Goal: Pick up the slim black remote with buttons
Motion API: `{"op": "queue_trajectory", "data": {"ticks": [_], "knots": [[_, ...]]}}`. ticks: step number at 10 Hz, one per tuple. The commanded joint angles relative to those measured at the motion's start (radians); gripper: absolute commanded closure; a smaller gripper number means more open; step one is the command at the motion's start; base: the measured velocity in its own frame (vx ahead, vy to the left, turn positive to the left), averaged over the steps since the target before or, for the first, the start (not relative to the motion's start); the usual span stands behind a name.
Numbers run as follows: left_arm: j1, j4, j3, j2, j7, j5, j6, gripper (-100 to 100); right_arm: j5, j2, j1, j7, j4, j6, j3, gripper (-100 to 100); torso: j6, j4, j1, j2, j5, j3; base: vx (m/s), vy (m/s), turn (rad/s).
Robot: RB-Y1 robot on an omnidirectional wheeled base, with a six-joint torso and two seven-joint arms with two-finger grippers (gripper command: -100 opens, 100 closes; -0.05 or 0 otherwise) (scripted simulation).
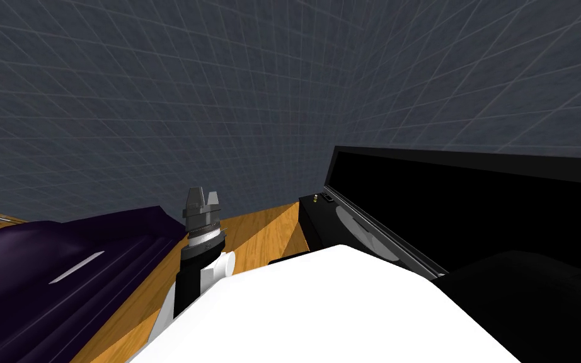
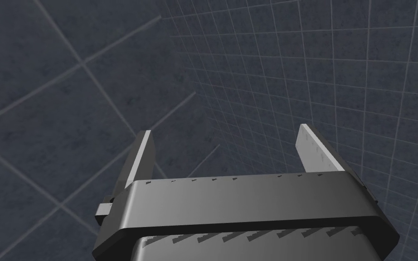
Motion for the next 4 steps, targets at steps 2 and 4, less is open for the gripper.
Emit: {"op": "queue_trajectory", "data": {"ticks": [2,4], "knots": [[0.000,0.000,0.000,0.000,0.000,0.000,0.000,0,-0.001,-0.022,0.018,-0.009,-0.043,0.012,0.004,100,0.000,0.000,0.000,0.000,0.000,0.000,0.008,0.016,-0.012],[0.000,0.000,0.000,0.000,0.000,0.000,0.000,0,-0.001,-0.017,0.013,-0.006,-0.029,0.006,0.003,0,-0.001,0.000,-0.002,0.000,-0.001,0.000,0.000,0.000,0.000]]}}
